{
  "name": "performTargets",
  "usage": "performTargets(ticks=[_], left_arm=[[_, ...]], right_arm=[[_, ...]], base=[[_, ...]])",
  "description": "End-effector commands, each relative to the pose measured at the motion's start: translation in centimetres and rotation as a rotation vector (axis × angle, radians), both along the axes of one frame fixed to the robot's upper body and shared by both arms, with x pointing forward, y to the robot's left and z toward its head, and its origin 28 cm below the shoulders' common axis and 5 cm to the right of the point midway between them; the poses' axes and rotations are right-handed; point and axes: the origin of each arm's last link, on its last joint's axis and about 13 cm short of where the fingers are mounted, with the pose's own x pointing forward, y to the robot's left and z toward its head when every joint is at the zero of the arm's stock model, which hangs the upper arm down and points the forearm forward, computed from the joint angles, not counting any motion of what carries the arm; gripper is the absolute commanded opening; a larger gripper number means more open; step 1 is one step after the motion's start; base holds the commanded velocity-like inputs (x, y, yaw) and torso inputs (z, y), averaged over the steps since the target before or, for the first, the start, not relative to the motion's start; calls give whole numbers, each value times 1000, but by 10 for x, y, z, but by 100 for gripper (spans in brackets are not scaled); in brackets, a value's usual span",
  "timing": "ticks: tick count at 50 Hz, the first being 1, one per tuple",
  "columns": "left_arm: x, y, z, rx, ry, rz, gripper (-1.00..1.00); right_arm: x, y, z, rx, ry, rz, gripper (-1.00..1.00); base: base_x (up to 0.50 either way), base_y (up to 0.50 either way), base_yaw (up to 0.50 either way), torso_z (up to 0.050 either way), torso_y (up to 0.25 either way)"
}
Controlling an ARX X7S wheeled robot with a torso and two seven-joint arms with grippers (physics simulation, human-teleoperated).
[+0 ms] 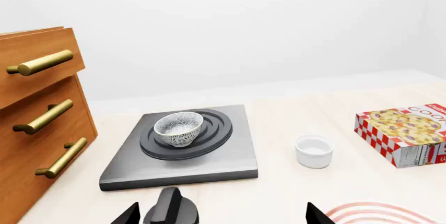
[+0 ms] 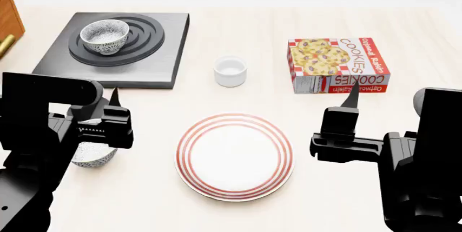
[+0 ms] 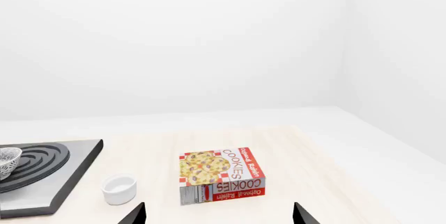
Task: Pick the akita bowl on the stove and place it on the plate.
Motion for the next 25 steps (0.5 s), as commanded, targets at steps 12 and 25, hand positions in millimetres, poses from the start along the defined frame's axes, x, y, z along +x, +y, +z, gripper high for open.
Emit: performTargets(ticks=[12,25], left_arm=[[1,-1,0,-16,7,-11,100],[1,0,0,-15,6,-7,100]], right_arm=[[0,-1,0,22,-7,-4,100],[1,-2,-1,21,-8,-2,100]], base=[[244,0,0,0,0],[245,0,0,0,0]])
